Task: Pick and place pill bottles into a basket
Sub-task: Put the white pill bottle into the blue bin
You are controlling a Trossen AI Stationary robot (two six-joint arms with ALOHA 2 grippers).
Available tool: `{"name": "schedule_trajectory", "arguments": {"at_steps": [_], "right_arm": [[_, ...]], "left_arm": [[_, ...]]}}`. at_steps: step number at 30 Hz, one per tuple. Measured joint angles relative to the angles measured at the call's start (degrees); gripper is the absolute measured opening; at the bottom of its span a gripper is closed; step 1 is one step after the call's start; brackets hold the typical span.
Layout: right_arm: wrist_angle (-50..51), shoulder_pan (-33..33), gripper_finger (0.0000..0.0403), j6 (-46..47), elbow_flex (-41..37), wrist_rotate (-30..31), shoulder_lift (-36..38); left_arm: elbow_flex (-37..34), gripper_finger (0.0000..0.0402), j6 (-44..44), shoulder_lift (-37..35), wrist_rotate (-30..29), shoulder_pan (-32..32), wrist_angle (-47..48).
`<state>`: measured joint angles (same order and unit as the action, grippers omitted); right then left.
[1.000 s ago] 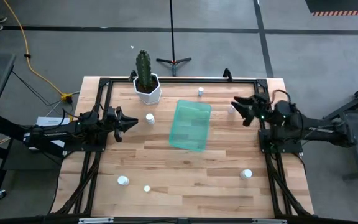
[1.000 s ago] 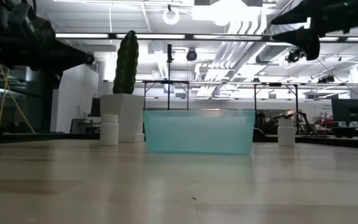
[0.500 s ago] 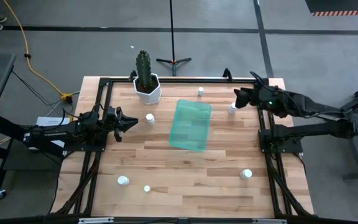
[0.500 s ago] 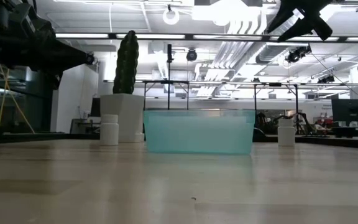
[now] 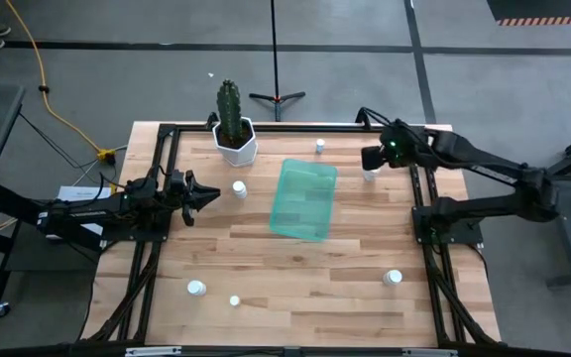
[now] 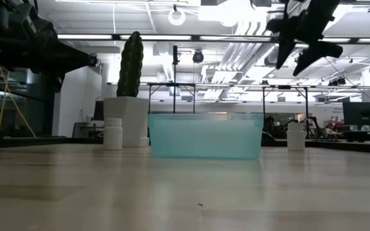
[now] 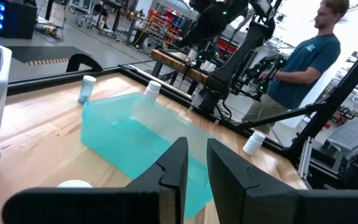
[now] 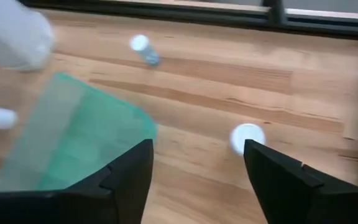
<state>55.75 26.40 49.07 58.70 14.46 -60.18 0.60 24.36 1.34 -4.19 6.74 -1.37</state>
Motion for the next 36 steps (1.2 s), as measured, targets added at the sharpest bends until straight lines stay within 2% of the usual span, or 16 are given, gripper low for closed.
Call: {"name": "schedule_trajectory", "arguments": {"at_steps": [4,19,36], "right_arm": [[1.48,3.29,0.0254,-2.08,0.0,0.2,-3.44],[3.15,10.56,0.0253,-7.35,0.0,-3.23,-18.06],[-0.05,11.51,0.0252,-10.62,0.0,-6.16,-31.27]], "left_arm": [[-0.01,0.0095,0.0,0.01,0.0,0.0,0.0],[0.0,0.0095,0.0,0.02,0.02,0.0,0.0],[0.0,0.0095,0.0,0.02,0.02,0.0,0.0]]}}
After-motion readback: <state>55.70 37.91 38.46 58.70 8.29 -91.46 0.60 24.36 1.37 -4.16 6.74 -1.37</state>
